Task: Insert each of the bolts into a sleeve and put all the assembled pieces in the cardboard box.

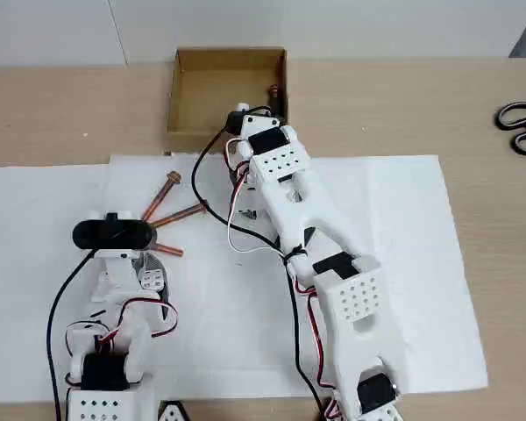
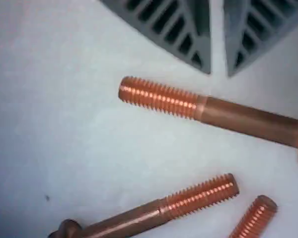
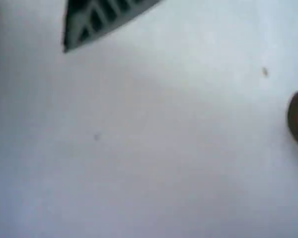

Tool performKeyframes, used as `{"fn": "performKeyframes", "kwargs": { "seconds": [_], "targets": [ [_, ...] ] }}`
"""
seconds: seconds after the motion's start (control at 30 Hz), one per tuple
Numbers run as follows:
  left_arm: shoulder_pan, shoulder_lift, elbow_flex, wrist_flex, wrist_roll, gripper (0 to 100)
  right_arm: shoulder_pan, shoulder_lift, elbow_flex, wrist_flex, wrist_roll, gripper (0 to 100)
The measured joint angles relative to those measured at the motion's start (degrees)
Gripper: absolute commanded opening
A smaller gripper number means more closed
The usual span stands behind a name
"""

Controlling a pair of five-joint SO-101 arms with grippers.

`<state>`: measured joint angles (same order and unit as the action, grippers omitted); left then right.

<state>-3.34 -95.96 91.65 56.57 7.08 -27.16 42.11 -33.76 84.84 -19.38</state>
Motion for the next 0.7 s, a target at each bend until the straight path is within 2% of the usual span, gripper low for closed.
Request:
{"fn": "performKeyframes", "kwargs": {
  "seconds": [0.4, 0.5, 0.63, 0.7],
  "targets": [
    [0.00, 0.00, 0.00, 0.00, 0.00, 1, 0.97, 0.00, 0.00, -0.09, 0.35, 22.4],
    [0.00, 0.00, 0.00, 0.00, 0.00, 1, 1.14, 0.00, 0.00, -0.18, 0.35, 15.9],
    [0.00, 0.00, 0.00, 0.00, 0.00, 1, 2.64, 0.00, 0.00, -0.09, 0.53, 0.9],
    [0.00, 0.00, 0.00, 0.00, 0.00, 1, 3.43, 0.00, 0.00, -0.09, 0.53, 1.3]
  ]
}}
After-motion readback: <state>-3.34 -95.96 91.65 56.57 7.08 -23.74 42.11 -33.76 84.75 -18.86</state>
